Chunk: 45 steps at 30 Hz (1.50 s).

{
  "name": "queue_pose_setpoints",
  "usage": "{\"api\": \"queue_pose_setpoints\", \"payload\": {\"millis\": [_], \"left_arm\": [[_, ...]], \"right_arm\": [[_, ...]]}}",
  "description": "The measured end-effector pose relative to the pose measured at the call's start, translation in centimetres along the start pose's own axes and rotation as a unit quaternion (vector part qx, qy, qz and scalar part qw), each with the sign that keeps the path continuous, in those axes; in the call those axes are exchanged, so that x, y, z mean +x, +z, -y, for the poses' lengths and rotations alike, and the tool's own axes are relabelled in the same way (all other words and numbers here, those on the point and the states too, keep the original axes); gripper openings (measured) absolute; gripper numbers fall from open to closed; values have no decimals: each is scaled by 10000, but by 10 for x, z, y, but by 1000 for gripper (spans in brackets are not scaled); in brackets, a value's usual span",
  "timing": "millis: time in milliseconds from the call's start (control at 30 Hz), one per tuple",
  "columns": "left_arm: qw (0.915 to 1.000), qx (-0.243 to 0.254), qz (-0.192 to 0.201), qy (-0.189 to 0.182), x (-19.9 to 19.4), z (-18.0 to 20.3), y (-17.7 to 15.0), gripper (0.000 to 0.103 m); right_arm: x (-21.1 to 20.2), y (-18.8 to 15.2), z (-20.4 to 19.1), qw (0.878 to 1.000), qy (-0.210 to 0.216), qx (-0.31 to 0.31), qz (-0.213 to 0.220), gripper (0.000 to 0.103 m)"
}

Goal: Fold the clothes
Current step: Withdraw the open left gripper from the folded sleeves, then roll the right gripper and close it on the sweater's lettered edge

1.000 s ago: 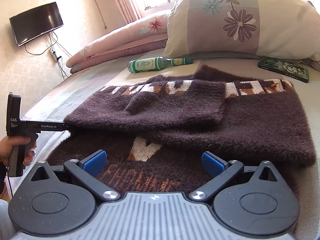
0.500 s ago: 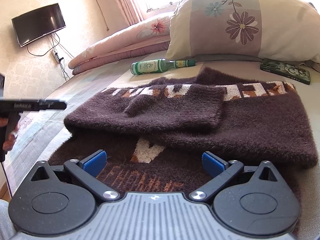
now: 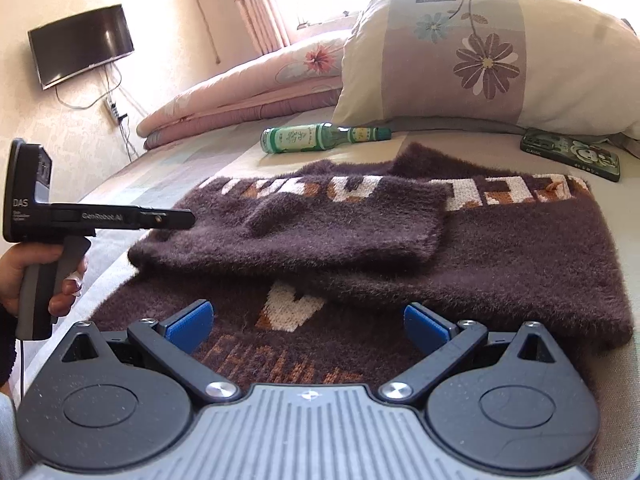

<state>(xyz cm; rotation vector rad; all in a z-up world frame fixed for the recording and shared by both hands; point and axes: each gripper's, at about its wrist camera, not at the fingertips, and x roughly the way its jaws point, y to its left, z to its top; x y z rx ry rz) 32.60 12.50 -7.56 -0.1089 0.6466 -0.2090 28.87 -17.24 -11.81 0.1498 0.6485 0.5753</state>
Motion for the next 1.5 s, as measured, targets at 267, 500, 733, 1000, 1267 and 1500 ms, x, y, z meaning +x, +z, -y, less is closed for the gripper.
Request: {"api": "queue_pose_setpoints", "payload": {"millis": [267, 500, 733, 1000, 1267, 1500], "left_arm": [[9976, -106, -454, -509, 21, -12, -15, 95], [9961, -303, -166, -817, -3, -24, -7, 95], [9945, -642, 58, -826, -17, -43, 3, 95], [9958, -580, 17, -705, -16, -44, 4, 95], [9961, -544, 6, -691, -16, -46, 3, 95], [9931, -635, -328, -932, 0, -52, -6, 95]], "right_arm": [[-1, 13, 26, 9959, 316, 819, 201, 103], [12, 41, 50, 9852, 107, 1705, 125, 103], [59, 49, 101, 9428, 993, 3157, -402, 103], [84, 50, 80, 9475, 1165, 2946, -435, 86], [83, 43, 84, 9484, 738, 3033, -566, 11], [57, 63, 65, 9726, 178, 2294, -329, 10]]}}
